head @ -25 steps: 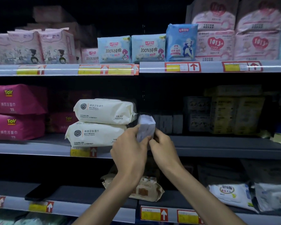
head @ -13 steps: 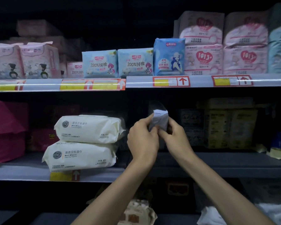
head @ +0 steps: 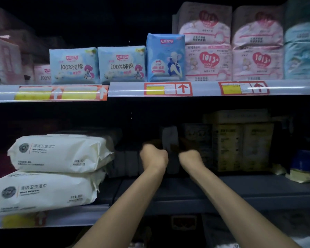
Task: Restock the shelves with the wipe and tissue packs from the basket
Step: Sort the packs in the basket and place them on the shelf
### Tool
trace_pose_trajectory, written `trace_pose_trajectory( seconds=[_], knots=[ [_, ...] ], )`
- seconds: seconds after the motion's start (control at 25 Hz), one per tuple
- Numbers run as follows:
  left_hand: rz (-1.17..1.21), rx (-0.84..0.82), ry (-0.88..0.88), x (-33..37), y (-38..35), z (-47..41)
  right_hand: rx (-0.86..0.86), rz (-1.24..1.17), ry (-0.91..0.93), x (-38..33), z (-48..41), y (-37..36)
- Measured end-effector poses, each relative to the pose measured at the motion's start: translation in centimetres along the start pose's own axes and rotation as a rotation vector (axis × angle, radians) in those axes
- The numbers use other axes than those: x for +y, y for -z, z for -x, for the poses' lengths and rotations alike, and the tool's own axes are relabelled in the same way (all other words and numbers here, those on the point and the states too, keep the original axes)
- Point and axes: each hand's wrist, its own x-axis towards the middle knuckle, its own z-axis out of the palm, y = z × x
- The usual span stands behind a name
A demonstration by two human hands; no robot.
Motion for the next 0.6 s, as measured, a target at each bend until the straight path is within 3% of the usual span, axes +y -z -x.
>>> trace_pose_trajectory(
  seconds=[0.12, 0.4, 0.6],
  knots=[
    [-0.021, -0.061, -0.056, 0.0, 1.6, 1.1, -0.017, 0.03, -0.116, 0.1, 1.0, 0.7],
    [-0.072, -0.287, -0.219, -0.6, 6.2, 3.9, -0.065, 0.061, -0.034, -2.2, 6.3, 2.7],
    [-0.428, -0.36, -0.438, -0.8, 10.9, 7.6, -0.151, 0.204, 0.078, -3.1, 10.7, 4.5]
  ],
)
